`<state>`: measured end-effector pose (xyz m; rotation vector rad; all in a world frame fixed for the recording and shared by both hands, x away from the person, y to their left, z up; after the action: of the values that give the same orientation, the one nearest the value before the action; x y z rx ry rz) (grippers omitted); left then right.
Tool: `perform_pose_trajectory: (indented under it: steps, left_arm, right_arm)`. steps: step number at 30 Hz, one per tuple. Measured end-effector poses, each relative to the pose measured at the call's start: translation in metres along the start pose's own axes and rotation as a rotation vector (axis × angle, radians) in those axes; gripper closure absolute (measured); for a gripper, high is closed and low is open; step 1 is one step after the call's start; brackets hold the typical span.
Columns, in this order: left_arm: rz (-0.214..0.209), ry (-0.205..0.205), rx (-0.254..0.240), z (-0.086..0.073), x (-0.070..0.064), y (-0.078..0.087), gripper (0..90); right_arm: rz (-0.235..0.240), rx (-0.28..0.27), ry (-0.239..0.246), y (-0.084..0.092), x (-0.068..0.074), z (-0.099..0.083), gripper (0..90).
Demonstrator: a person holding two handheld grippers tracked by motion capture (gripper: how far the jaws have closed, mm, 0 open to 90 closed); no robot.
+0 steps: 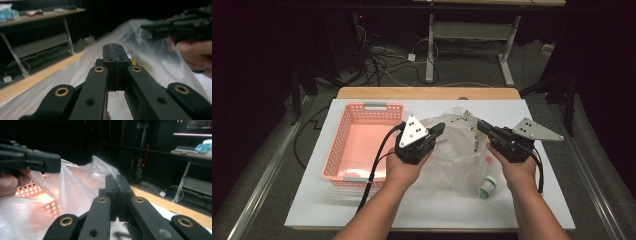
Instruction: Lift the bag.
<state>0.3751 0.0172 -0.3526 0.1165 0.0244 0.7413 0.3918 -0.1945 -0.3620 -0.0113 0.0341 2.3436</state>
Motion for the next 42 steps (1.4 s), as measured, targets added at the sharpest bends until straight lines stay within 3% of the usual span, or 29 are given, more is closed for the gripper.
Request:
perform_pose_trajectory:
  steps: [6, 14, 26, 30, 32, 34, 40, 42]
  left_arm:
    - [-0.006, -0.026, -0.042, 0.032, 0.003, -0.015, 88.6]
    - [-0.01, -0.056, -0.108, 0.076, 0.003, -0.027, 88.6]
    - [-0.021, -0.092, -0.199, 0.139, 0.001, -0.038, 88.5]
    - [-0.024, -0.075, -0.235, 0.151, 0.002, -0.04, 88.5]
    - [-0.026, -0.057, -0.242, 0.151, 0.004, -0.042, 88.5]
    - [-0.015, -0.073, -0.219, 0.145, 0.006, -0.046, 88.5]
    - [0.003, -0.011, -0.137, 0.096, 0.019, -0.056, 87.9]
    - [-0.001, 0.011, -0.119, 0.08, 0.02, -0.052, 82.5]
  right_arm:
    - [-0.008, -0.037, 0.011, -0.01, -0.003, 0.016, 90.0]
    - [-0.035, -0.097, 0.004, -0.009, -0.01, 0.039, 90.0]
    - [-0.081, -0.229, 0.046, 0.006, -0.02, 0.105, 90.0]
    - [-0.099, -0.258, 0.057, 0.008, -0.023, 0.12, 90.0]
    - [-0.109, -0.267, 0.051, 0.009, -0.025, 0.122, 90.0]
    - [-0.117, -0.263, 0.053, 0.009, -0.028, 0.122, 90.0]
    - [-0.158, -0.177, 0.028, -0.003, -0.045, 0.089, 90.0]
    - [-0.173, -0.144, 0.008, -0.006, -0.052, 0.074, 90.0]
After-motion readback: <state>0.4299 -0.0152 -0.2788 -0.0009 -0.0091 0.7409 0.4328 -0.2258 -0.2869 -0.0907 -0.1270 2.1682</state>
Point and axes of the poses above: each handheld gripper's, and its own axes: y roughly backward along the jaws, z roughly out of its top, x roughly to its left, the point moved 5 cm from there along -y, roughly forward along the jaws, and after that the axes turned 8 degrees about -x, right-handed, at the moved point
